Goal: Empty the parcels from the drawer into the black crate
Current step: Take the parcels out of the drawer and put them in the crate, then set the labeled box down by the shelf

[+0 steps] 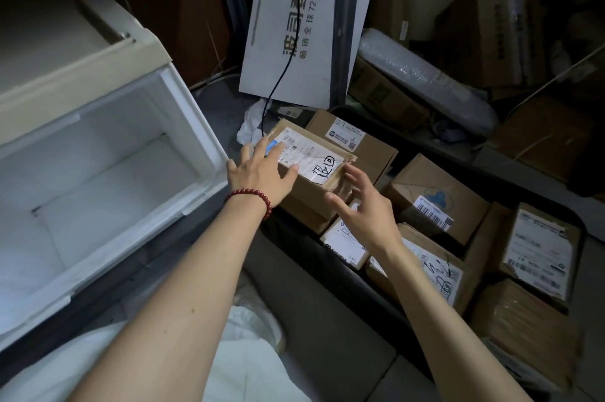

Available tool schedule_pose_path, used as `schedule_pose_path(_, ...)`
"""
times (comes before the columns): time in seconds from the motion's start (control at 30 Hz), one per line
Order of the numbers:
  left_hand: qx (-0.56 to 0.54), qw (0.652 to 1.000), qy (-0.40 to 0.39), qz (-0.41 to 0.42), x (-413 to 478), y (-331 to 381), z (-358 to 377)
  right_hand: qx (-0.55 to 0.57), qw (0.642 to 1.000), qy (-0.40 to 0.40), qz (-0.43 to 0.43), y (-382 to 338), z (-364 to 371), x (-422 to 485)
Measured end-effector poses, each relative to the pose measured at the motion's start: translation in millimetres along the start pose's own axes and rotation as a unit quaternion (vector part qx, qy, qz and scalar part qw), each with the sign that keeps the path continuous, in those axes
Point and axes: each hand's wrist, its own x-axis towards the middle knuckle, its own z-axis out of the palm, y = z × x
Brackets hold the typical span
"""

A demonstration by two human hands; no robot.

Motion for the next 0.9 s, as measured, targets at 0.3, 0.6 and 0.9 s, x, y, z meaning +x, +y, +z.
schedule_pose_path(0.3, 0.053, 0.998, 0.036, -0.015, -55, -27, -42, -0.243, 0.967, -0.004, -0.076, -49, -13, -7)
schedule_pose_path(0.6, 0.032, 0.982, 0.184, -0.038, -155, -80, -146, -0.220, 0.948, -0.034, -0.227, -170, 8, -37)
schedule_pose_path(0.9, -0.014, 0.938, 0.310, -0.157, -236, -160, -289, -0.141, 0.910, -0.025, -0.390, -336, 18, -71)
